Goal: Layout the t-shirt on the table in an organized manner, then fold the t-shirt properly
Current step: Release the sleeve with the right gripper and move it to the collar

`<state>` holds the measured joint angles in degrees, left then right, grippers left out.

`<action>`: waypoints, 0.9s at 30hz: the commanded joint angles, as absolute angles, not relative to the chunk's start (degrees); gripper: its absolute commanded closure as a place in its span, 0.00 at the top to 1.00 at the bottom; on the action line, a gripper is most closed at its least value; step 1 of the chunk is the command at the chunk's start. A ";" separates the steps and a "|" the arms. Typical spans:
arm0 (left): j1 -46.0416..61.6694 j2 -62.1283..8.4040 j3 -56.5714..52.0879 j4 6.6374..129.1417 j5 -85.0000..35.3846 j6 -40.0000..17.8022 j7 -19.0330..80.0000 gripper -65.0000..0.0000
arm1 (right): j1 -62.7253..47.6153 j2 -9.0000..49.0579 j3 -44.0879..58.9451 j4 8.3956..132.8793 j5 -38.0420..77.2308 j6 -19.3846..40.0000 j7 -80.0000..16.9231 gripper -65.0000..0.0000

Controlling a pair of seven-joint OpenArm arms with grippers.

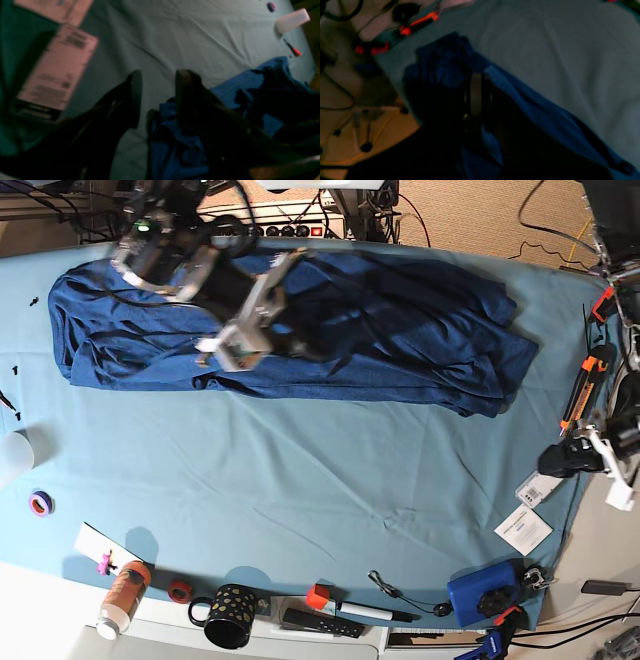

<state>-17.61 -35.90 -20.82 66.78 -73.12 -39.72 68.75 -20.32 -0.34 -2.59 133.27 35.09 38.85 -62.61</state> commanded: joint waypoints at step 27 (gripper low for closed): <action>-15.88 -30.94 -21.17 67.68 -85.00 -40.00 79.05 0.41 | -15.88 -0.40 -16.38 127.50 20.99 31.79 -60.12 0.46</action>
